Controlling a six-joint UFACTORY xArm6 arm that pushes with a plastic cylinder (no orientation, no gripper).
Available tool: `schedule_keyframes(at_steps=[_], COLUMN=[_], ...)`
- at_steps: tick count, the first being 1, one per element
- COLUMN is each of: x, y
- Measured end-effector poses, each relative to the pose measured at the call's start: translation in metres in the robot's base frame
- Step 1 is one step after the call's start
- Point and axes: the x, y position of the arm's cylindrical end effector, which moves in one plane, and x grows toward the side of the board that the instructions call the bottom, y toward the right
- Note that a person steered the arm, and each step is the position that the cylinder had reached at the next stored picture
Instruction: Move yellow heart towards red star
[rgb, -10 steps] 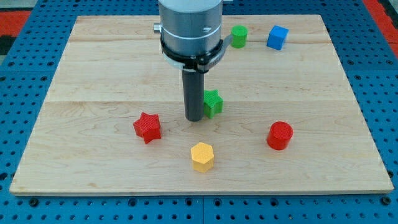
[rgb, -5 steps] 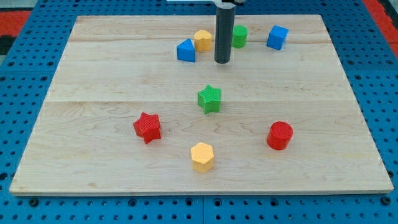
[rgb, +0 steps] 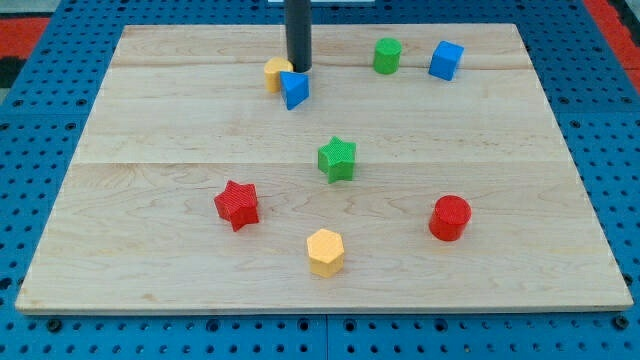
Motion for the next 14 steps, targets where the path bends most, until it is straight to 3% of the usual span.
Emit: schedule_keyframes(at_steps=[3, 5, 10, 12, 14], x=[0.01, 0.052, 0.162, 0.133, 0.165], y=[-0.056, -0.09, -0.064, -0.04, -0.005])
